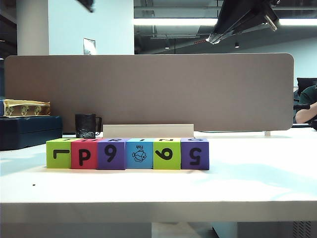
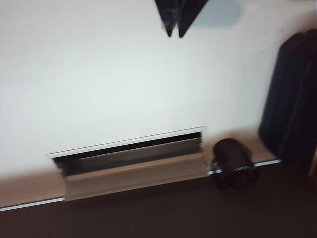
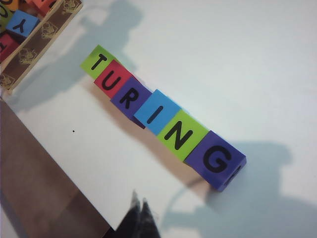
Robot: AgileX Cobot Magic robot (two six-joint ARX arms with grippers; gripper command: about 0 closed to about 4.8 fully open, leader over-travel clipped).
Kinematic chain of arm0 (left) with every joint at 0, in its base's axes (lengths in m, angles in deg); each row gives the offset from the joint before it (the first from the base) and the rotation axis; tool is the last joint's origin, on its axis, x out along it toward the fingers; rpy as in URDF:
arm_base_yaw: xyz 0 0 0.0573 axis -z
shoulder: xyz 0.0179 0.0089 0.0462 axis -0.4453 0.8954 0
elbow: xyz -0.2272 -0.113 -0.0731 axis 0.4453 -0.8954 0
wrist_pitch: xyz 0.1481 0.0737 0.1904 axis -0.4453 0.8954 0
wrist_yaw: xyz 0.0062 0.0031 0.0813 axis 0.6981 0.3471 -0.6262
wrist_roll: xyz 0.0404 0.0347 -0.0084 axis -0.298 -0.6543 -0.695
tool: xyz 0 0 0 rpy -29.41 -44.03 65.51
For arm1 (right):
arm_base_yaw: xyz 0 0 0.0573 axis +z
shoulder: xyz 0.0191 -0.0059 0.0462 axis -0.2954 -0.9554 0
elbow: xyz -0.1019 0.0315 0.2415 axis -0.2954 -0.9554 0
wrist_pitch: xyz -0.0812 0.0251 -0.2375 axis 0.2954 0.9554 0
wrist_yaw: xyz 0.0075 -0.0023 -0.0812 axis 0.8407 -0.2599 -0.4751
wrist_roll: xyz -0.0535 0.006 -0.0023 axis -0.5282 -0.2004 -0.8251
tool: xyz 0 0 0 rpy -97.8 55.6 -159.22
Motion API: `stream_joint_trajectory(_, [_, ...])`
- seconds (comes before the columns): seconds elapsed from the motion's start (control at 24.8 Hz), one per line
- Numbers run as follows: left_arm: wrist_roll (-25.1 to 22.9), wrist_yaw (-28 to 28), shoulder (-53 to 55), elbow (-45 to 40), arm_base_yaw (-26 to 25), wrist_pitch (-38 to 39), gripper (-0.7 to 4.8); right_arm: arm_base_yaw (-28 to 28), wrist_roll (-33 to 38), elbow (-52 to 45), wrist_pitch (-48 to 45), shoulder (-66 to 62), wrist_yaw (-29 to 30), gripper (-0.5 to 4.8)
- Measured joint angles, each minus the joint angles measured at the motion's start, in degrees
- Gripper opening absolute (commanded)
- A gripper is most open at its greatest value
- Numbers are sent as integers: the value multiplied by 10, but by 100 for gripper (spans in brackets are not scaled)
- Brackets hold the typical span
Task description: Select the appropriate blocks from the scattered letter blocks on the table and arrange them in a row to spell out "TURING".
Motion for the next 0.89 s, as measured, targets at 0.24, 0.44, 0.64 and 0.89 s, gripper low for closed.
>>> stream_joint_trajectory(0.24, [9,-1,-123,-170,-57,-82,-5,0,0,0,0,0,-1,-1])
stream_joint_trajectory(0.44, [15,-3,-223,-302,-120,-103,-6,0,0,0,0,0,-1,-1])
stream_joint_trajectory(0.64, [16,-7,-321,-441,-168,-141,-6,0,0,0,0,0,-1,-1])
stream_joint_trajectory(0.89, [16,-29,-439,-587,-205,-200,-6,0,0,0,0,0,-1,-1])
